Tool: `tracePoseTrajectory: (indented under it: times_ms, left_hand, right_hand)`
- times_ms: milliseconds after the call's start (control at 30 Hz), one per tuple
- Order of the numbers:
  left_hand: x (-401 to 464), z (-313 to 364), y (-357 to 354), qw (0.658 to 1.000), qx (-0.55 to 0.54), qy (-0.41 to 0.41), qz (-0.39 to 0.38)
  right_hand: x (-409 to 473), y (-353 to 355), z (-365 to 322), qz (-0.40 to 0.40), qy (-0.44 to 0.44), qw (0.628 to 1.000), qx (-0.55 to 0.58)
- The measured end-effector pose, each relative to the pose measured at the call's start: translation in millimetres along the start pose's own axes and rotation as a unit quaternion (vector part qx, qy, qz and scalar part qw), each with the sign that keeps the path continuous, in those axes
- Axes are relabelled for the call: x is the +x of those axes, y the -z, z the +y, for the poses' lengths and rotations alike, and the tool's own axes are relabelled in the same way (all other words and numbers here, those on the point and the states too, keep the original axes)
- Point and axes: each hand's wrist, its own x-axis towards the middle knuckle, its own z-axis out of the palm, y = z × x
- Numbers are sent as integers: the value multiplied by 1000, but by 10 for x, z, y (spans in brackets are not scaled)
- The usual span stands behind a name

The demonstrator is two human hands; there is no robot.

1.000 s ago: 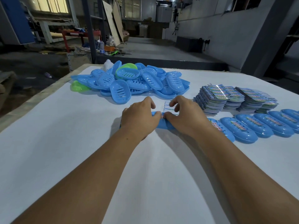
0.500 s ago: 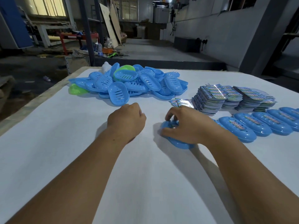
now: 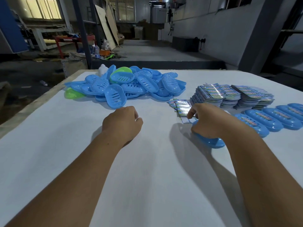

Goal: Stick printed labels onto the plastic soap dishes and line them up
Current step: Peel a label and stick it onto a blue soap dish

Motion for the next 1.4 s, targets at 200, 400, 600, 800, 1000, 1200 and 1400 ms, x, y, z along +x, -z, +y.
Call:
tracePoseTrajectory:
  times_ms: [200,400,600,800,1000,1200,1400]
  left_hand:
    - [16,-11,21,1000,-8,8,29]
    - [127,-137,48,989,-6,1,151]
    - [257,-281,-2,989,93,19,116]
    - [280,-312,-27,989,69,41,127]
    - [284,-310,-19,985,73,1,153]
    - [191,-176,137,935,-240,-25,259]
    - [66,119,215,830,-551,84,-16]
  right_hand:
    - [41,-26,4,0,5,1000,3]
    - [64,-152,-124,34,51,997,56]
    - [77,-312,-295,62,111,989,73]
    - [91,-367,-322,80,124,983,106]
    - [113,-420,-364,83,142,978,129]
    - [124,-449,-377,97,148,973,146]
    - [102,-406,-405,146,161,953,209]
